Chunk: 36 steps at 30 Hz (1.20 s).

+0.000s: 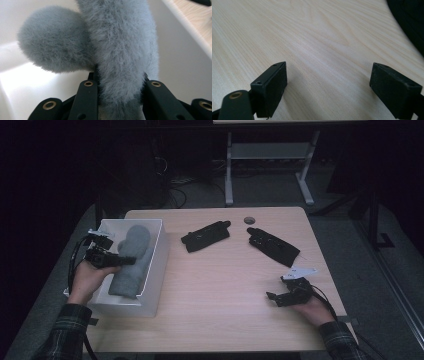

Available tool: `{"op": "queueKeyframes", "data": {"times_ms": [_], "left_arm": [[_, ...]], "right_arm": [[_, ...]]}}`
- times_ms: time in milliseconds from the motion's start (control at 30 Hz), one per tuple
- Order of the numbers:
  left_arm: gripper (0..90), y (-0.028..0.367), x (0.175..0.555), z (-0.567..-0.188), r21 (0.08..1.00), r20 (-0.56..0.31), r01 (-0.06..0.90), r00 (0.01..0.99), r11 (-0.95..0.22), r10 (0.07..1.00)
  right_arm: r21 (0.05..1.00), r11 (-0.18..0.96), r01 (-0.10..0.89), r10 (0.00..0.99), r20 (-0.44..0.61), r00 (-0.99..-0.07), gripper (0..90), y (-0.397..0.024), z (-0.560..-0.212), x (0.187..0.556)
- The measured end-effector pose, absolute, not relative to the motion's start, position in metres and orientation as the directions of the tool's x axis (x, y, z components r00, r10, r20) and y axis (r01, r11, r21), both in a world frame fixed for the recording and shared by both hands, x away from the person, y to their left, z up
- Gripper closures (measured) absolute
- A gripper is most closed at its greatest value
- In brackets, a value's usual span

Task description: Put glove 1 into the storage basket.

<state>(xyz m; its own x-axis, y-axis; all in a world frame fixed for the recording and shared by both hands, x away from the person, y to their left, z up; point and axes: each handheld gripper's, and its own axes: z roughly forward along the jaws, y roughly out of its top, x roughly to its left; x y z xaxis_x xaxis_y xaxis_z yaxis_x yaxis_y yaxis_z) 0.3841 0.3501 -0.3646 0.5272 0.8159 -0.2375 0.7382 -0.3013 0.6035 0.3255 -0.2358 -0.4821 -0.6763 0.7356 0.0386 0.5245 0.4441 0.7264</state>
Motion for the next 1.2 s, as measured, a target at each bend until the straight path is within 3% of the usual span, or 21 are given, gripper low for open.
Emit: {"op": "queueKeyframes", "data": {"times_ms": [167, 300, 433, 600, 867, 1200], "left_arm": [[69.5, 0.356, 0.395, -0.392, 0.545, -0.273, 0.790, 0.484, -0.281, 0.831], [63.6, 0.355, 0.399, -0.402, 0.511, -0.250, 0.804, 0.477, -0.304, 0.842], [48.4, 0.355, 0.401, -0.411, 0.498, -0.219, 0.815, 0.449, -0.296, 0.866], [26.3, 0.358, 0.399, -0.395, 0.569, -0.177, 0.788, 0.396, -0.235, 0.901], [19.8, 0.350, 0.396, -0.350, 0.660, -0.133, 0.710, 0.431, -0.245, 0.892], [18.2, 0.294, 0.385, -0.309, 0.732, -0.131, 0.606, 0.573, -0.311, 0.809]], "right_arm": [[0.725, 0.446, 0.525, 0.735, 0.038, -0.677, 14.3, -0.236, -0.482, 0.325], [0.725, 0.446, 0.524, 0.735, 0.038, -0.677, 14.3, -0.236, -0.482, 0.326], [0.725, 0.446, 0.525, 0.735, 0.038, -0.677, 14.3, -0.236, -0.482, 0.325], [0.725, 0.446, 0.525, 0.735, 0.037, -0.677, 14.3, -0.236, -0.482, 0.326], [0.725, 0.447, 0.525, 0.735, 0.038, -0.677, 14.3, -0.236, -0.482, 0.326], [0.724, 0.446, 0.526, 0.735, 0.038, -0.677, 14.3, -0.236, -0.482, 0.325]]}}
